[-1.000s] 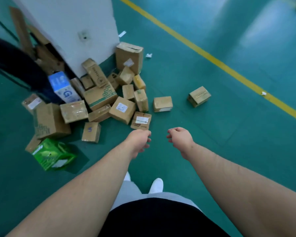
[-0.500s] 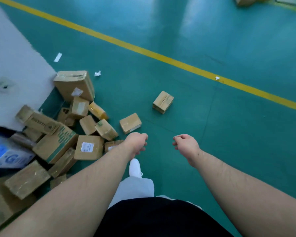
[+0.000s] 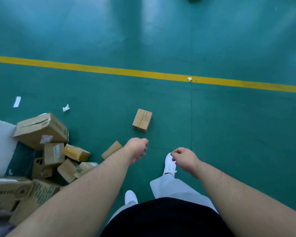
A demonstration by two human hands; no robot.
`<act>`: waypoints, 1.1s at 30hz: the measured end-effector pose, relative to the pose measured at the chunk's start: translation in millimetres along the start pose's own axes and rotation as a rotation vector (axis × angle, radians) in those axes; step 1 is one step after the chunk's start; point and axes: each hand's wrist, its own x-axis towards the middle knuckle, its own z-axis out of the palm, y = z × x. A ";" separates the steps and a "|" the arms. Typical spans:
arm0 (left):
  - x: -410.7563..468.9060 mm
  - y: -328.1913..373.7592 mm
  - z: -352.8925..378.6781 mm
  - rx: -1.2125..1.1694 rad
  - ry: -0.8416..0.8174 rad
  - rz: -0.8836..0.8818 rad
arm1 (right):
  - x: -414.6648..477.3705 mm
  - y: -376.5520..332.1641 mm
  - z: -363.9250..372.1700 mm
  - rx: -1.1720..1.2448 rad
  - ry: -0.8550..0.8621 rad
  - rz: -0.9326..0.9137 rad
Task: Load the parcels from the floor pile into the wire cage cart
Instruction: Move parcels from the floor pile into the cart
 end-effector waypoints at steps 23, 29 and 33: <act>132.6 109.6 -43.5 -0.519 0.249 -0.262 | 240.4 -203.3 -94.0 -0.859 -0.412 -0.229; 211.3 154.1 -65.5 -0.487 0.191 -0.244 | 298.6 -230.6 -91.7 -0.846 -0.382 -0.207; 272.4 178.8 -70.4 -0.487 0.157 -0.210 | 355.2 -242.1 -89.8 -0.887 -0.406 -0.136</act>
